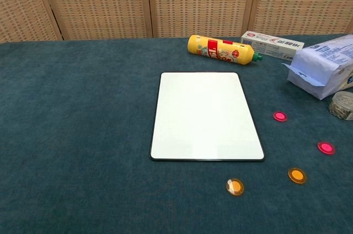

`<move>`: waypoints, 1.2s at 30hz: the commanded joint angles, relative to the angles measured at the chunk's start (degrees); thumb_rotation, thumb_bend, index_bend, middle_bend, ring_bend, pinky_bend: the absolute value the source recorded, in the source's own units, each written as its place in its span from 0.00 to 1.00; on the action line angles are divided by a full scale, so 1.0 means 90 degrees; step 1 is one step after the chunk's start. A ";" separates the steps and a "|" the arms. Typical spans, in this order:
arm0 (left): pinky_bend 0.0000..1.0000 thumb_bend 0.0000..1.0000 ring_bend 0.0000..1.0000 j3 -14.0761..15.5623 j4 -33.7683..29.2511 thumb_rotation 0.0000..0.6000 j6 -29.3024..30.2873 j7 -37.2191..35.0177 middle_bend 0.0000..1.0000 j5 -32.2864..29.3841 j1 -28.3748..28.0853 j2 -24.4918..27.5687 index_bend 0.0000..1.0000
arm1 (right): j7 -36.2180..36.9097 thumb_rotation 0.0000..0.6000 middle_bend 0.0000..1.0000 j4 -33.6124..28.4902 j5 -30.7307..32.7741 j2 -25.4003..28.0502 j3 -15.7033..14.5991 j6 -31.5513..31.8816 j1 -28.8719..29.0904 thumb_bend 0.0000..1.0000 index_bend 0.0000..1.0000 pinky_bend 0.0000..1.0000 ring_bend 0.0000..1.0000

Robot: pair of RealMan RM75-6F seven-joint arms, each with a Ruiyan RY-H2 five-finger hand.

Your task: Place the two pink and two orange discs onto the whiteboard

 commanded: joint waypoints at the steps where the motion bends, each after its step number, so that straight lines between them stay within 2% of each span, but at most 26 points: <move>1: 0.00 0.00 0.00 -0.0002 0.0003 1.00 -0.0008 -0.0001 0.00 -0.0004 -0.0004 -0.0001 0.00 | -0.0023 1.00 0.00 -0.0004 -0.0005 -0.0006 -0.0004 -0.0004 0.0001 0.05 0.00 0.00 0.00; 15: 0.00 0.00 0.00 -0.0022 -0.0024 1.00 -0.0070 0.0002 0.00 -0.0062 -0.0029 0.0007 0.00 | -0.0137 1.00 0.00 -0.0028 -0.0010 -0.0060 0.0050 -0.0229 0.0176 0.05 0.00 0.00 0.00; 17: 0.00 0.00 0.00 -0.0038 -0.0027 1.00 -0.0081 0.0015 0.00 -0.0100 -0.0032 0.0001 0.00 | -0.0272 1.00 0.04 -0.0012 -0.0051 -0.0110 0.0155 -0.0313 0.0324 0.05 0.00 0.02 0.02; 19: 0.00 0.00 0.00 -0.0054 -0.0045 1.00 -0.0107 0.0024 0.00 -0.0139 -0.0043 -0.0003 0.00 | -0.0529 1.00 0.19 0.0020 -0.0111 -0.0168 0.0287 -0.0496 0.0558 0.05 0.00 0.16 0.15; 21: 0.00 0.00 0.00 -0.0076 -0.0068 1.00 -0.0129 0.0056 0.00 -0.0179 -0.0056 -0.0005 0.00 | -0.0761 1.00 0.43 0.0043 -0.0141 -0.0213 0.0430 -0.0788 0.0854 0.05 0.00 0.44 0.38; 24: 0.00 0.00 0.00 -0.0131 -0.0099 1.00 -0.0175 0.0107 0.00 -0.0287 -0.0080 -0.0018 0.00 | -0.1022 1.00 0.65 0.0080 -0.0144 -0.0285 0.0660 -0.1333 0.1371 0.07 0.00 0.73 0.57; 26: 0.00 0.00 0.00 -0.0190 -0.0118 1.00 -0.0255 0.0177 0.00 -0.0430 -0.0113 -0.0045 0.00 | -0.1093 1.00 0.73 0.0045 0.0016 -0.0346 0.0794 -0.1948 0.1802 0.10 0.01 0.86 0.66; 29: 0.00 0.00 0.00 -0.0225 -0.0135 1.00 -0.0390 0.0236 0.00 -0.0540 -0.0173 -0.0056 0.00 | -0.1221 1.00 0.85 0.0031 0.0367 -0.0484 0.0951 -0.2762 0.2325 0.10 0.07 0.99 0.79; 32: 0.00 0.00 0.00 -0.0260 -0.0148 1.00 -0.0524 0.0280 0.00 -0.0659 -0.0231 -0.0069 0.00 | -0.1589 1.00 0.94 0.0107 0.0840 -0.0793 0.1078 -0.3481 0.2803 0.11 0.15 1.00 0.88; 36: 0.00 0.00 0.00 -0.0304 -0.0170 1.00 -0.0678 0.0309 0.00 -0.0805 -0.0300 -0.0061 0.00 | -0.2175 1.00 0.98 0.0313 0.1592 -0.1339 0.1156 -0.4257 0.3309 0.15 0.23 1.00 0.92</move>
